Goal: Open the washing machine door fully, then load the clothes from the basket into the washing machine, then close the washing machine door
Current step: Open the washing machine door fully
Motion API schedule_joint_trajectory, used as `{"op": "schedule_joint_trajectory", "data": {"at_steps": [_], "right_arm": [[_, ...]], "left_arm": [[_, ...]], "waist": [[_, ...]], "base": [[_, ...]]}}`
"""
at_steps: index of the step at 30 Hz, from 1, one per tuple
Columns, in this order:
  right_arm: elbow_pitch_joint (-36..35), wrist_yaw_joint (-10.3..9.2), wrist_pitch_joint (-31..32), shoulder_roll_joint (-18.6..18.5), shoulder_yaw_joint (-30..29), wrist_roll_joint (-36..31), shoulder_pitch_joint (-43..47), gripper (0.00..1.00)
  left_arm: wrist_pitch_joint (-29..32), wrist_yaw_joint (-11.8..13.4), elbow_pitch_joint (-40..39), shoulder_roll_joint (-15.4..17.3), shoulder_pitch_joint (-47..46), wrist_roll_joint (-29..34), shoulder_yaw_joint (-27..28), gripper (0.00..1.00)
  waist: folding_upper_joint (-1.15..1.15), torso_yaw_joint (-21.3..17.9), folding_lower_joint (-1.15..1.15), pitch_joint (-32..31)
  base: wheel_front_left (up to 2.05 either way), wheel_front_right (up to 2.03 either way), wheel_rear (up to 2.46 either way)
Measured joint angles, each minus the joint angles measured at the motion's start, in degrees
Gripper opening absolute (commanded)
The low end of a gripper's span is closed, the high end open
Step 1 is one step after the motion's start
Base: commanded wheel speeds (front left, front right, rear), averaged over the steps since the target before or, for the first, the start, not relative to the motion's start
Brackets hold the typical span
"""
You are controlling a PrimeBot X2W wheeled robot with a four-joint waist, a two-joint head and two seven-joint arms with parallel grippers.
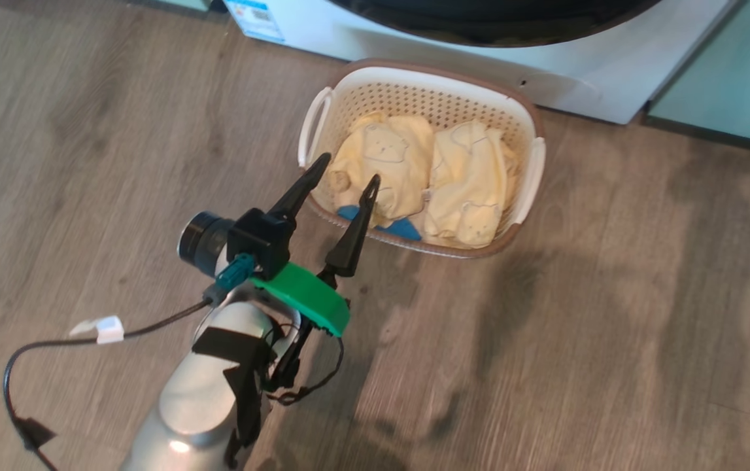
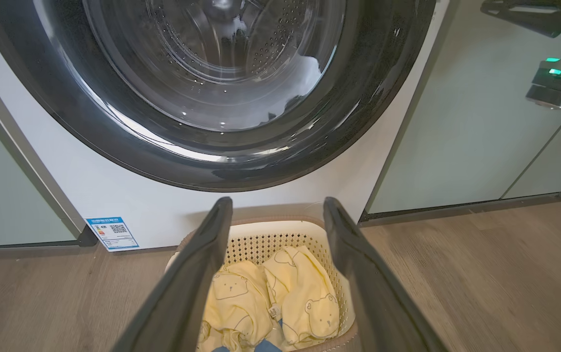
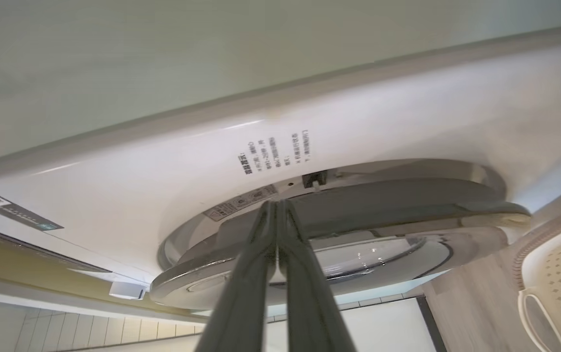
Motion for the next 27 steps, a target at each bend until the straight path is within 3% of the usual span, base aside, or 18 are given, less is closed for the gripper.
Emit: {"op": "schedule_joint_trajectory", "data": {"at_steps": [13, 27], "right_arm": [[10.49, 0.0, 4.01, -1.83, 5.97, -2.34, -15.6, 0.0], [20.14, 0.0, 4.02, -2.57, 9.77, -6.6, -25.71, 0.0]], "left_arm": [[0.0, 1.6, -0.65, -0.14, -1.73, -1.81, -3.35, 1.0], [0.0, 2.33, -0.94, -0.2, -3.19, -2.76, -5.06, 1.0]], "waist": [[0.0, 3.05, -0.01, 2.61], [0.0, 4.52, 0.0, 4.97]], "base": [[0.0, 0.0, 0.0], [0.0, 0.0, 0.0]]}}
